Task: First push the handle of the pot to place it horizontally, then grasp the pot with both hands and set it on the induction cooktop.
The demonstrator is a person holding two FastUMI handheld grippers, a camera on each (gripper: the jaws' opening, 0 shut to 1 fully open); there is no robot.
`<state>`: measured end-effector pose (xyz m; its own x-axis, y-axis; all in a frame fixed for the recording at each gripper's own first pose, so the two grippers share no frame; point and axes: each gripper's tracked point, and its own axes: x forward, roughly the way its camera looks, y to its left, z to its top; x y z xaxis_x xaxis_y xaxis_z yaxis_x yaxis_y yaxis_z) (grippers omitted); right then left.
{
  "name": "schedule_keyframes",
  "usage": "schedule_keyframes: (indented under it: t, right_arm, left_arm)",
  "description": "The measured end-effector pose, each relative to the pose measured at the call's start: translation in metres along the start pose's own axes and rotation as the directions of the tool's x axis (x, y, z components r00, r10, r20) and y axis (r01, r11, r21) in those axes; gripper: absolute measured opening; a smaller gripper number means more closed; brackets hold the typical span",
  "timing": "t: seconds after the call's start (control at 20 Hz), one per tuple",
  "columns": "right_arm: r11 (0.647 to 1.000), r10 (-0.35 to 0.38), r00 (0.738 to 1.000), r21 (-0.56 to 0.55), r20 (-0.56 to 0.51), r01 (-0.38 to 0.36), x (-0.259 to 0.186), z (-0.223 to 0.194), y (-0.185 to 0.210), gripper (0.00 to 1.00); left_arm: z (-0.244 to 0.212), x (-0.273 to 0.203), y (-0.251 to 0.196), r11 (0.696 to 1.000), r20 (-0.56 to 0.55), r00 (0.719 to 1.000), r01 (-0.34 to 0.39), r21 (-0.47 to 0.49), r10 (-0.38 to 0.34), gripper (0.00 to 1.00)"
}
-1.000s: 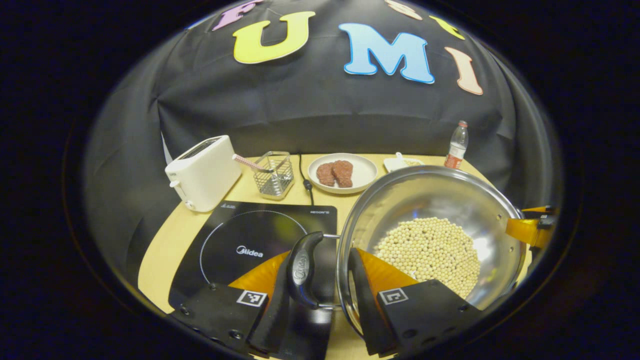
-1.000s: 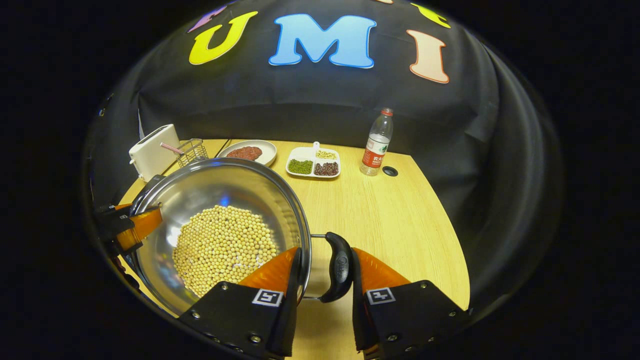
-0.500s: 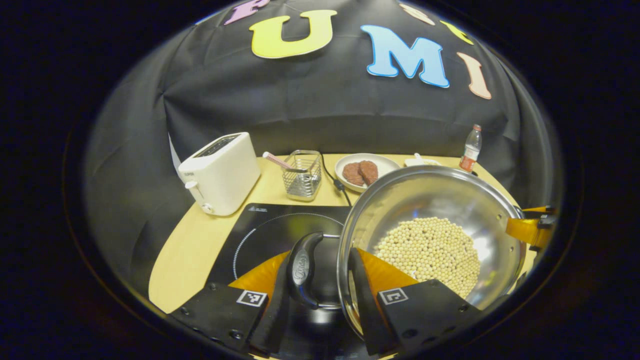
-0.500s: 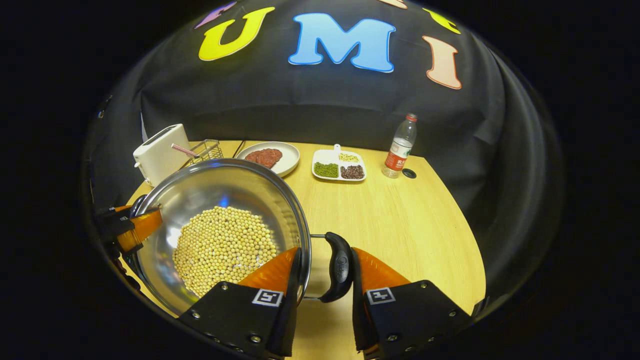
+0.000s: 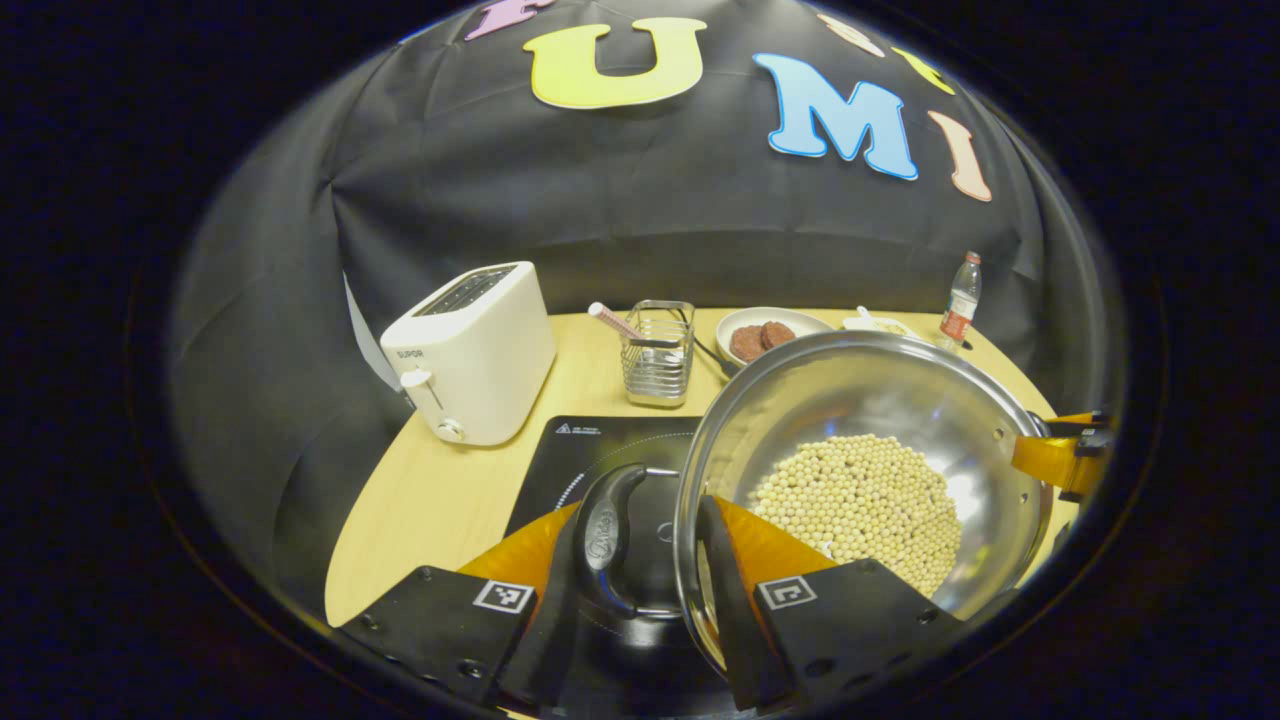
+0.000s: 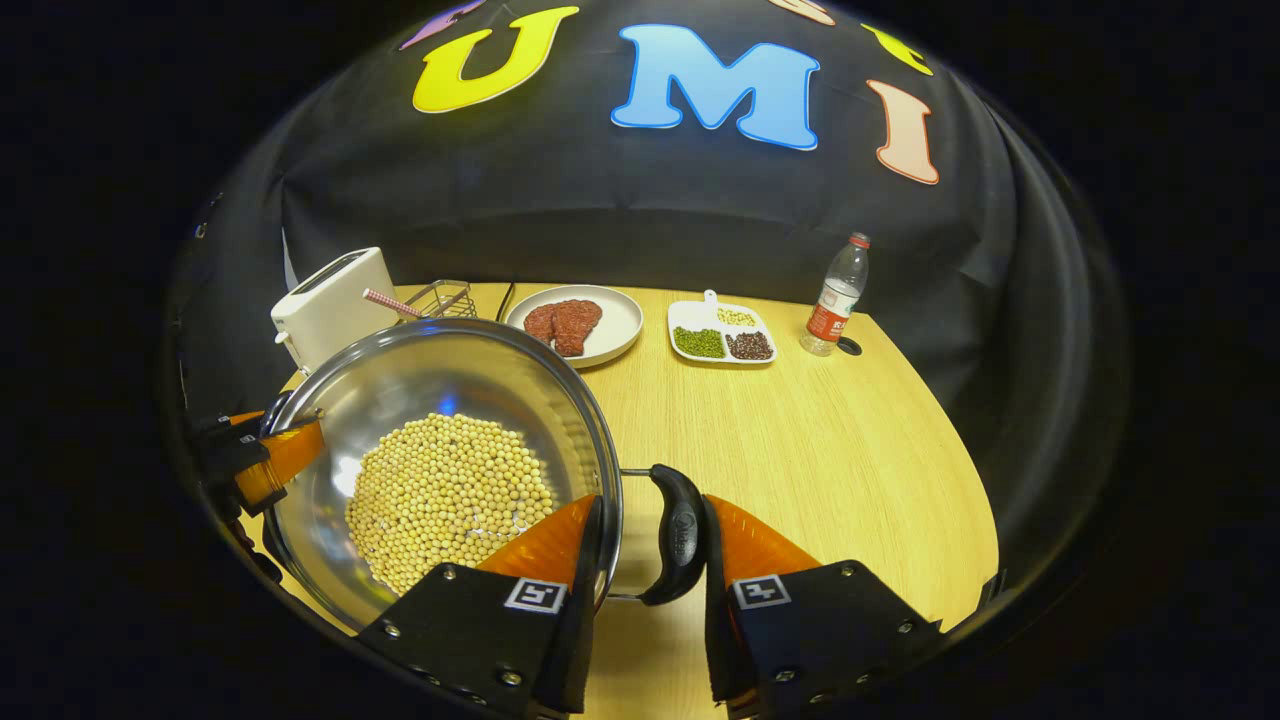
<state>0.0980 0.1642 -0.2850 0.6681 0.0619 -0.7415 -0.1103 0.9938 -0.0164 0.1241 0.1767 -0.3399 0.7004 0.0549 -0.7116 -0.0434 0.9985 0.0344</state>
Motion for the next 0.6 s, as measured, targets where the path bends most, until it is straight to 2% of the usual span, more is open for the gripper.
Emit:
schedule_keyframes:
  t: [0.1,0.15,0.35,0.4,0.5,0.6]
  right_arm:
    - [1.0,-0.002,1.0,0.0,-0.002,0.002,0.002,0.002,0.011,0.46]
    - [1.0,-0.002,1.0,-0.001,-0.004,0.002,0.003,0.003,0.017,0.46]
    - [1.0,0.008,1.0,-0.01,-0.018,-0.009,0.011,0.005,0.042,0.46]
    - [1.0,0.012,1.0,-0.011,-0.019,-0.013,0.013,0.006,0.048,0.46]
    - [1.0,0.021,0.999,-0.015,-0.025,-0.021,0.019,0.008,0.059,0.46]
    - [0.999,0.03,0.999,-0.015,-0.031,-0.03,0.023,0.011,0.07,0.46]
  left_arm:
    - [0.002,0.003,0.013,1.0,-0.002,1.0,-0.001,0.005,0.001,0.67]
    - [0.0,0.006,0.019,1.0,-0.004,1.0,-0.002,0.005,0.002,0.7]
    - [-0.003,0.015,0.045,1.0,-0.023,1.0,-0.015,-0.005,0.015,0.7]
    - [-0.002,0.017,0.052,1.0,-0.026,0.999,-0.02,-0.006,0.02,0.63]
    - [-0.002,0.022,0.063,1.0,-0.032,0.999,-0.031,-0.005,0.031,0.7]
    - [-0.002,0.026,0.075,0.999,-0.038,0.998,-0.043,-0.004,0.043,0.67]
